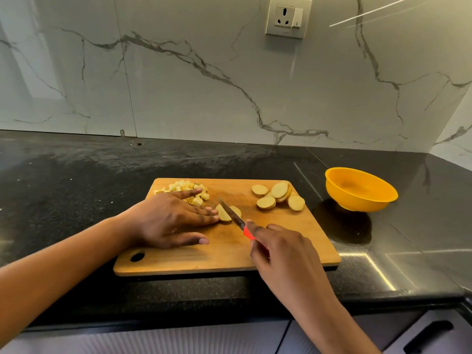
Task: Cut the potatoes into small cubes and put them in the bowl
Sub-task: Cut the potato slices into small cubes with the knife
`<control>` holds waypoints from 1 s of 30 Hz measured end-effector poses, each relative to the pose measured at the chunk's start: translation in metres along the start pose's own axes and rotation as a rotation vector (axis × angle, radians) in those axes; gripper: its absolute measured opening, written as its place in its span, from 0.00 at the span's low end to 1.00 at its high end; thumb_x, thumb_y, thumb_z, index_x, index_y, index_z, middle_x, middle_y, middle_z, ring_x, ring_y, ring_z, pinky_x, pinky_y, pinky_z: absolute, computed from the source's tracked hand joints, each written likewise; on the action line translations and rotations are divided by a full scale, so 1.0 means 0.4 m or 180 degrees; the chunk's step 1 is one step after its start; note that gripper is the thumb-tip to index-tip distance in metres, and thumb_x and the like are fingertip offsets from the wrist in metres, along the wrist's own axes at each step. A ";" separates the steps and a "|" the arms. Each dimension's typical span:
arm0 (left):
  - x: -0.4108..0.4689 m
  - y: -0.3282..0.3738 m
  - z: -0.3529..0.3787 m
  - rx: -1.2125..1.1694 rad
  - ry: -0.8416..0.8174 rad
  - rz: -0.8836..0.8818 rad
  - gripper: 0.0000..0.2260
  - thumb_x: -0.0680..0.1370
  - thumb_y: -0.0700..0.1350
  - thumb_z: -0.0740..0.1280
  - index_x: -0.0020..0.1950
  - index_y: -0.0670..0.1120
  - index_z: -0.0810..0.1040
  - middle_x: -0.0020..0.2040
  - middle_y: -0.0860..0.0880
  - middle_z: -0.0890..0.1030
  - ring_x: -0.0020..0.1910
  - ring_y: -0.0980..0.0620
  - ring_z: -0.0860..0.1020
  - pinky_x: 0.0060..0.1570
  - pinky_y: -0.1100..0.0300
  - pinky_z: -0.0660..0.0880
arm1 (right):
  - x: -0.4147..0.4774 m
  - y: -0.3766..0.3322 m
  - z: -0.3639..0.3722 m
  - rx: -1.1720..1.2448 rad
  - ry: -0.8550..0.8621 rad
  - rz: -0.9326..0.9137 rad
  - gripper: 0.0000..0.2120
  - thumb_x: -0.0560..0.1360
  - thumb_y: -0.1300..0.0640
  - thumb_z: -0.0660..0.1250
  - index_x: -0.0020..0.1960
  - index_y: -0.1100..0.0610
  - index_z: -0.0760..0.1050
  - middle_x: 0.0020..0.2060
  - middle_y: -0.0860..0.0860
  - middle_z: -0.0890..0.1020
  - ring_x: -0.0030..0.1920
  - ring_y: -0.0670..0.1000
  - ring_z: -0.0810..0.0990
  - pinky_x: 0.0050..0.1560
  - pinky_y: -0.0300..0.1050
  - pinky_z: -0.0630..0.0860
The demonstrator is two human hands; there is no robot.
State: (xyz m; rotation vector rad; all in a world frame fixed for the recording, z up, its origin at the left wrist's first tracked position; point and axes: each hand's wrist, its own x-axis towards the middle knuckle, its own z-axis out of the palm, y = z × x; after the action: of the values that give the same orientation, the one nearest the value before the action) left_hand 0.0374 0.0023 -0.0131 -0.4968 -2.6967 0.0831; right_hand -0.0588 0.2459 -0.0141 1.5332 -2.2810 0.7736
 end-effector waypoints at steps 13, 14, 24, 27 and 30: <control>-0.002 -0.007 0.006 0.0049 0.0009 0.0068 0.22 0.80 0.60 0.56 0.66 0.48 0.75 0.62 0.52 0.78 0.64 0.62 0.71 0.70 0.45 0.57 | 0.015 -0.019 -0.009 -0.0122 -0.0204 -0.0210 0.22 0.80 0.52 0.56 0.74 0.47 0.62 0.41 0.43 0.71 0.39 0.46 0.72 0.31 0.35 0.61; -0.002 -0.007 0.007 0.0032 0.0002 0.0064 0.22 0.80 0.60 0.56 0.66 0.48 0.75 0.62 0.52 0.78 0.64 0.62 0.72 0.70 0.45 0.57 | 0.024 -0.024 -0.004 -0.0181 -0.0303 -0.0223 0.22 0.81 0.52 0.54 0.75 0.48 0.59 0.44 0.44 0.72 0.42 0.45 0.72 0.33 0.36 0.63; 0.001 -0.002 0.002 0.0030 -0.0028 0.0038 0.23 0.81 0.60 0.55 0.66 0.48 0.74 0.62 0.52 0.78 0.65 0.62 0.71 0.70 0.43 0.56 | -0.048 -0.026 -0.020 -0.0770 -0.0597 -0.0118 0.24 0.65 0.51 0.77 0.60 0.51 0.79 0.31 0.43 0.74 0.24 0.44 0.62 0.25 0.30 0.46; 0.002 -0.001 0.002 0.0043 0.0021 0.0059 0.22 0.81 0.60 0.55 0.65 0.48 0.75 0.61 0.52 0.78 0.64 0.61 0.72 0.70 0.43 0.59 | -0.071 -0.012 -0.038 -0.0827 -0.0488 -0.0159 0.18 0.64 0.50 0.74 0.54 0.50 0.82 0.26 0.43 0.72 0.21 0.44 0.60 0.25 0.29 0.44; 0.002 0.000 0.004 0.0026 0.0094 0.0102 0.20 0.80 0.58 0.57 0.63 0.47 0.77 0.60 0.51 0.80 0.63 0.60 0.74 0.70 0.45 0.61 | -0.076 -0.015 -0.080 -0.0806 -0.0270 -0.0089 0.16 0.66 0.51 0.68 0.53 0.48 0.83 0.26 0.42 0.71 0.20 0.44 0.61 0.24 0.28 0.46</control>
State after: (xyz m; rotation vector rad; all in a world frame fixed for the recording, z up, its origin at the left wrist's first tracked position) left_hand 0.0359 0.0027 -0.0142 -0.5347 -2.6591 0.0950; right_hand -0.0433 0.2858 -0.0017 1.5017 -2.3076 0.4000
